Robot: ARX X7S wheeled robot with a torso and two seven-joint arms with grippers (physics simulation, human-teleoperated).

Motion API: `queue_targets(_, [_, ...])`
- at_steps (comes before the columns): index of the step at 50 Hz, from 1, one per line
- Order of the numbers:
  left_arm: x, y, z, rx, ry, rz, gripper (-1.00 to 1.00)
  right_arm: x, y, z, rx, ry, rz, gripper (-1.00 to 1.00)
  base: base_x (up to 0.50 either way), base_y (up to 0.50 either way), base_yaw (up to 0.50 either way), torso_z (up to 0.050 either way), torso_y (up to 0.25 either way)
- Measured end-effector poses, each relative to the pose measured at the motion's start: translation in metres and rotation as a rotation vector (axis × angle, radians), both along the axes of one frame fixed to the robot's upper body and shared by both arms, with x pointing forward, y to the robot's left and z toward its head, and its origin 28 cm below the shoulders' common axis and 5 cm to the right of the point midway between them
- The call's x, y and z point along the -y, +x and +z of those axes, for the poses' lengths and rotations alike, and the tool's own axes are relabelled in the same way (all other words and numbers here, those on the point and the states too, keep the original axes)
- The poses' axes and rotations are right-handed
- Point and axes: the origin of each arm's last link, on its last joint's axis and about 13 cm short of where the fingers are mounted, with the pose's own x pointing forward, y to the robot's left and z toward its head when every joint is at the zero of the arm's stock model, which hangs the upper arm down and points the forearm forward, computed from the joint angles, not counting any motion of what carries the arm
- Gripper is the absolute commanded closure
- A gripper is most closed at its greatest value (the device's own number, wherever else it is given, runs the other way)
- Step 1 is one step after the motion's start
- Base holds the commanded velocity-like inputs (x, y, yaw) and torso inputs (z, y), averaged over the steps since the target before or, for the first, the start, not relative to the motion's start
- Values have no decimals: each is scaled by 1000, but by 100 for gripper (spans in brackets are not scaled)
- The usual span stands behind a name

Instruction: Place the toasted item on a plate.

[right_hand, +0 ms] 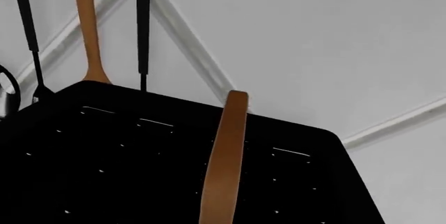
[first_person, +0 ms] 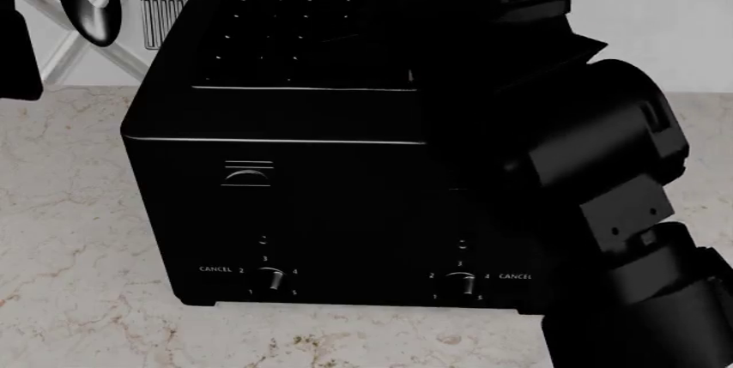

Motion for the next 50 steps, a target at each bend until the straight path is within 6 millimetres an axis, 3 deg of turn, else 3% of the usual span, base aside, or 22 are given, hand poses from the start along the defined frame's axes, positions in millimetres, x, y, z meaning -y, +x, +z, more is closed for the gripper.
queue_targets(19, [0,-2,1,4,1,1,-100,6,-17,39,146,-4,-8,100,0,0,0,0,0])
queue_targets(32, [1,-2,1,4,0,-2,-100,28,-38,56,217,-12,-103,100,0,0,0,0,0])
queue_targets(50, [3,-4,3,10,1,-13,-100,60,-75,65,266,-28,-240,100,0,0,0,0,0])
